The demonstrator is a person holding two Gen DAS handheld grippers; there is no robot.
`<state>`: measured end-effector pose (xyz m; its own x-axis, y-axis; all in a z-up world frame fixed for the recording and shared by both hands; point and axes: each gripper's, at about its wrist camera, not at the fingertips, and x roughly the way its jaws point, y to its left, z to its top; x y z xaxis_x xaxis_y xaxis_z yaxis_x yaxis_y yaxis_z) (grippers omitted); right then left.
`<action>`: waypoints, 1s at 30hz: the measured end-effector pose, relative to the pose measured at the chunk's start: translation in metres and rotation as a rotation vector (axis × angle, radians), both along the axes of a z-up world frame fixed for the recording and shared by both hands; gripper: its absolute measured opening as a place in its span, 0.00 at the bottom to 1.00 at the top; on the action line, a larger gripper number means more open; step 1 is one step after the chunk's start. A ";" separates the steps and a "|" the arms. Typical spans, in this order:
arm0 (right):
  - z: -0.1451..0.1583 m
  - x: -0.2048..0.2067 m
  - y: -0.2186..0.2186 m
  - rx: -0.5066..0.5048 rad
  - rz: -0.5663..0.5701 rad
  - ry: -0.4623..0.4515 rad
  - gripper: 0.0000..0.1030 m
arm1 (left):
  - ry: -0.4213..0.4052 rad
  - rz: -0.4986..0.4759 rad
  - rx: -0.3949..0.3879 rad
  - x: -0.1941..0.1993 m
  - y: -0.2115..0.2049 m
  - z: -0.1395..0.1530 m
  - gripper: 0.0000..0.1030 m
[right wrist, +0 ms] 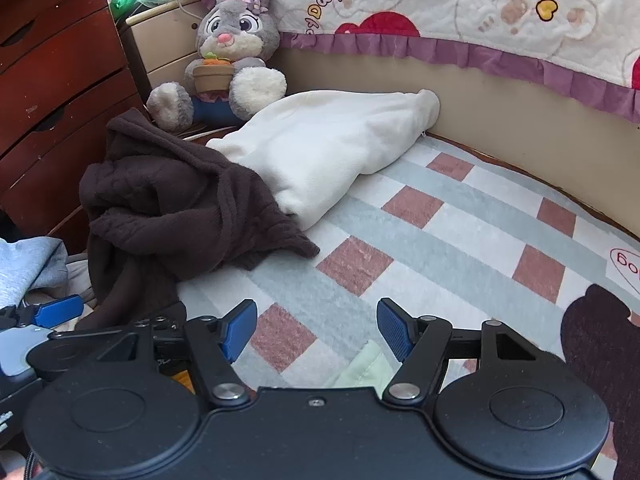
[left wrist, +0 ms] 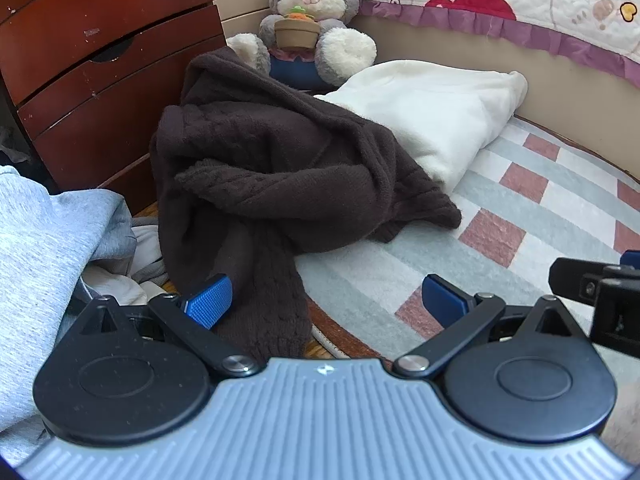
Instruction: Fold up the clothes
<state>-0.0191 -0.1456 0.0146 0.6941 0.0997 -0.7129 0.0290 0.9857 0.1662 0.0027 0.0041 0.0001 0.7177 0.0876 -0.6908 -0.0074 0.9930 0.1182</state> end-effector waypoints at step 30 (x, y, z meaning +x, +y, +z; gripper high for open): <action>-0.005 0.004 -0.002 0.045 0.017 0.027 0.69 | 0.029 0.010 -0.032 0.007 0.004 0.001 1.00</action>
